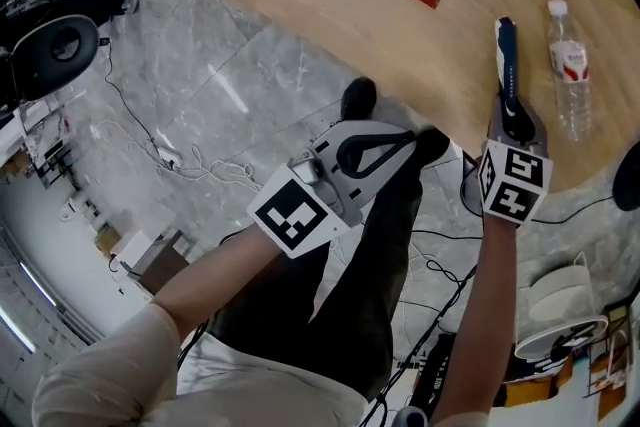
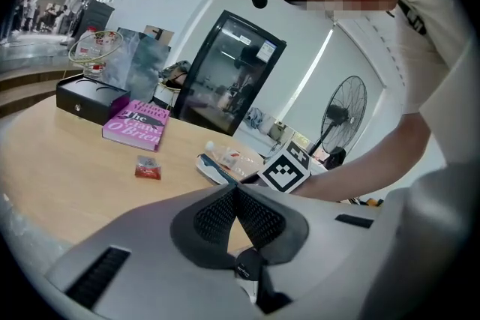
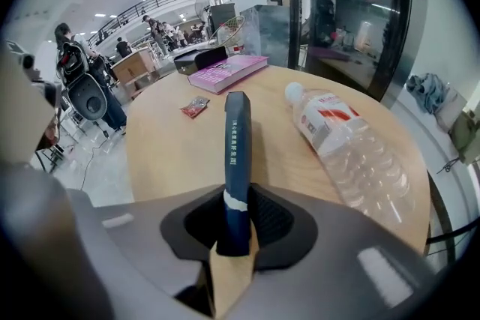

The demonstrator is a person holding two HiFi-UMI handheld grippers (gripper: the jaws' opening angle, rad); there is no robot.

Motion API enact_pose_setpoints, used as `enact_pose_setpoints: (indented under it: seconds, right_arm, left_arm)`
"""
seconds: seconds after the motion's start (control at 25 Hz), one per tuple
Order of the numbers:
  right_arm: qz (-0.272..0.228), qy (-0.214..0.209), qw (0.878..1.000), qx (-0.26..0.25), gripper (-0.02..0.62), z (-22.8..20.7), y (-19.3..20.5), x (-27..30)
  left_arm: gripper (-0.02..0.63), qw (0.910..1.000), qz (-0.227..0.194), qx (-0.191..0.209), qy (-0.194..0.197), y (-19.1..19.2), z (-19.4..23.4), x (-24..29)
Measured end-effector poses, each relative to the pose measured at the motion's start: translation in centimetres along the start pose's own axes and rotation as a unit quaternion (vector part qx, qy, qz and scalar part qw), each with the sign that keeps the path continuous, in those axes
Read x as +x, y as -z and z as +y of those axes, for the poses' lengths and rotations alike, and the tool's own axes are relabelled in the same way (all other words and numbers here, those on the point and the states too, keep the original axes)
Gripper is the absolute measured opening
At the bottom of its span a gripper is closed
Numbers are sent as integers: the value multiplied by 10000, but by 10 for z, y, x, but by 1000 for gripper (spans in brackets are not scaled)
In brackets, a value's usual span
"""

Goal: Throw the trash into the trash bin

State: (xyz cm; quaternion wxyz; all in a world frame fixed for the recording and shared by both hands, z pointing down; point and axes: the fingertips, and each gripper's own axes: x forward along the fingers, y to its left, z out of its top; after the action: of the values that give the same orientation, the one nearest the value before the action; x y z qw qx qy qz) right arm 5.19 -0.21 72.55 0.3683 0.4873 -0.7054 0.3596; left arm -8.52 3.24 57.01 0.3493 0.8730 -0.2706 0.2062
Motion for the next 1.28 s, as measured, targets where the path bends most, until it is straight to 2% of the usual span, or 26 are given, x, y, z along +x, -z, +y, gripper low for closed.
enact_pose_setpoints:
  seconds: [0.32,0.56,0.84,1.28]
  right_arm:
    - [-21,125,9996,262,91,-18,46,-29]
    - [-60,377,9972,640,91,-38,84,-57]
    - [-42,587,9924,1084,91,-53,141,-85]
    - [-64,937,9776,1885,91,-61,230,-128]
  left_arm:
    - [8,9990,256,224,299,18,-33,20]
    - [8,9955,490,531,606,25,-57,36]
    - [6,9890,782,884,893,42,-88,54]
    - [6,9773,1161,1151,1346,70,-148,76]
